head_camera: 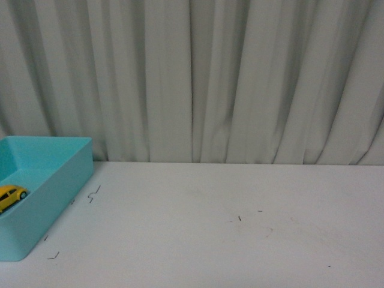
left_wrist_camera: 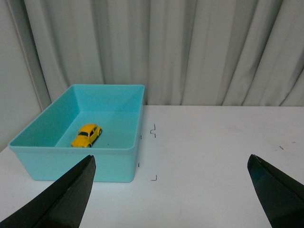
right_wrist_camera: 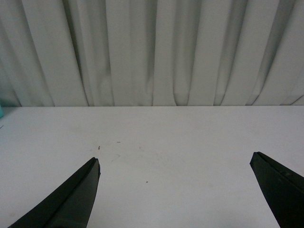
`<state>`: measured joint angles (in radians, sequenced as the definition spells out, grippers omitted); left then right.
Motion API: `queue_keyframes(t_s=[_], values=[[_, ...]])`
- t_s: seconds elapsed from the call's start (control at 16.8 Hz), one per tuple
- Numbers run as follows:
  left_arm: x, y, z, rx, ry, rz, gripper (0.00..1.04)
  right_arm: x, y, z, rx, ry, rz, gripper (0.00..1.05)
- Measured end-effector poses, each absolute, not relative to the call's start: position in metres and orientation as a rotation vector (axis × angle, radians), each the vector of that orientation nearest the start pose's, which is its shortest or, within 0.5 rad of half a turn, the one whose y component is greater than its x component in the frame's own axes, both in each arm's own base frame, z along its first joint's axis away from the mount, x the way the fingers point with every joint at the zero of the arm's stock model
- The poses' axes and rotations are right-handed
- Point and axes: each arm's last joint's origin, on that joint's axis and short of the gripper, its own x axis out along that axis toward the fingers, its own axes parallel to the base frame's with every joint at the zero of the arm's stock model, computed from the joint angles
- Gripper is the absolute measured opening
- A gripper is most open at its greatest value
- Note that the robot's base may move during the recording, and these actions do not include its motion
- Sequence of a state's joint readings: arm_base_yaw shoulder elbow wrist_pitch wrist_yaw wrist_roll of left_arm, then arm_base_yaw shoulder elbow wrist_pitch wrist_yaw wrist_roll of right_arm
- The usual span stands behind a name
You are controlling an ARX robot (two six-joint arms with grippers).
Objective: Wind up and store yellow beetle toy
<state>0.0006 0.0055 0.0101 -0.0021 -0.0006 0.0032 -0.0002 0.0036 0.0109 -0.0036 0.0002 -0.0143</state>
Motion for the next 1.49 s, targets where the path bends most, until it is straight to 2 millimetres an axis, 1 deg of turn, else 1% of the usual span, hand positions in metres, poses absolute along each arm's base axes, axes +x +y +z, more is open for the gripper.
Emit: queue_keyframes(t_s=[1.49], values=[[0.0974, 0.0001, 0.1662, 0.003, -0.002, 0.002, 0.98, 0.0973, 0.0, 0.1666, -0.014, -0.004, 0.0, 0.98]])
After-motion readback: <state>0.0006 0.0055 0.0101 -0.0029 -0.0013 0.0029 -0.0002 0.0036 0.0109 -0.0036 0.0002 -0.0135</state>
